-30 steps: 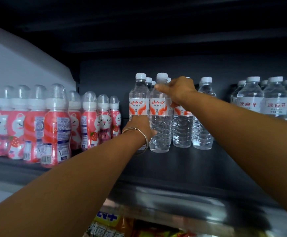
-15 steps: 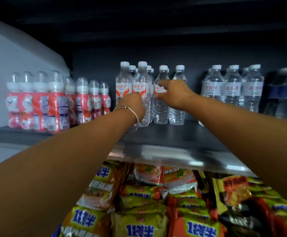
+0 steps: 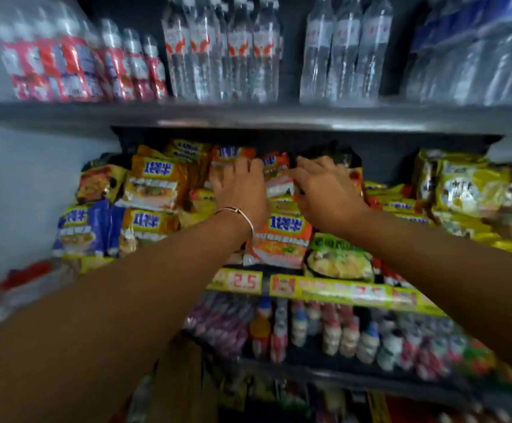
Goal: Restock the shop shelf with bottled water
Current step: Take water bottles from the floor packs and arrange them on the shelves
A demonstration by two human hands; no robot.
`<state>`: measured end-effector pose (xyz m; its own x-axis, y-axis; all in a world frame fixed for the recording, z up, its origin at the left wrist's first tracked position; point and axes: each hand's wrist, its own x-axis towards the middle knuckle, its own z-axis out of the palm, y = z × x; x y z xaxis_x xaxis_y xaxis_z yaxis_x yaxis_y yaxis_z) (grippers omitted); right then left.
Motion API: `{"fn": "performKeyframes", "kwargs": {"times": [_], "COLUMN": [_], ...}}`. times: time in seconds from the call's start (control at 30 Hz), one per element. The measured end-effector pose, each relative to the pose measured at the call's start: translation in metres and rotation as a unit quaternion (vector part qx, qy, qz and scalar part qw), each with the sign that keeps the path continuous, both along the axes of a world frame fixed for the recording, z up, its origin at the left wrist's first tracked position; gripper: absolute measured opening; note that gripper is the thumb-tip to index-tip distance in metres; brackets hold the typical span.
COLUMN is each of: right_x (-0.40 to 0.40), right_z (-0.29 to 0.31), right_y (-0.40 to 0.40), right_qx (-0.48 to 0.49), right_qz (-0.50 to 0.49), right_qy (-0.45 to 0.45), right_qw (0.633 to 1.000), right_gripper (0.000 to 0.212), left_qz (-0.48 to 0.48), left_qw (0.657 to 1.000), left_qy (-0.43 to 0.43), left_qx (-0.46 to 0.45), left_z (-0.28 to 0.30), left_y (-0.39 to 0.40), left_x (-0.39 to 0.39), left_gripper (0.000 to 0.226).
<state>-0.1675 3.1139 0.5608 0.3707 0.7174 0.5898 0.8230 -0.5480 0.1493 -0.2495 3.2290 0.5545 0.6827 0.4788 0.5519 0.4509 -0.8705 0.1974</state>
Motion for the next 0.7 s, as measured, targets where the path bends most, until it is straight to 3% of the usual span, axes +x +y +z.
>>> {"fn": "performKeyframes", "kwargs": {"times": [0.27,0.33,0.47,0.7], "right_x": [0.012,0.012,0.006,-0.034], "right_z": [-0.209,-0.269,-0.402,-0.631], "right_y": [-0.036,-0.04,-0.046,-0.06], "right_qx": [-0.049,-0.057,-0.061,-0.131], "right_qz": [0.094,0.106,0.12,0.114], "right_qy": [0.055,0.084,0.169,0.29], "right_qw": [0.993,0.989,0.976,0.941], "right_gripper": [0.044,0.046,0.05,0.024], "left_qz": [-0.031,-0.043,-0.059,-0.053], "left_qw": [0.993,0.99,0.98,0.945], "left_qy": [0.071,0.074,0.118,0.229], "left_qx": [-0.084,-0.113,-0.152,-0.225], "left_z": [-0.201,-0.263,-0.394,-0.611], "left_y": [-0.046,-0.051,-0.059,-0.066], "left_x": [0.01,0.01,-0.005,-0.039], "left_gripper": [0.055,0.047,0.054,0.051]}}
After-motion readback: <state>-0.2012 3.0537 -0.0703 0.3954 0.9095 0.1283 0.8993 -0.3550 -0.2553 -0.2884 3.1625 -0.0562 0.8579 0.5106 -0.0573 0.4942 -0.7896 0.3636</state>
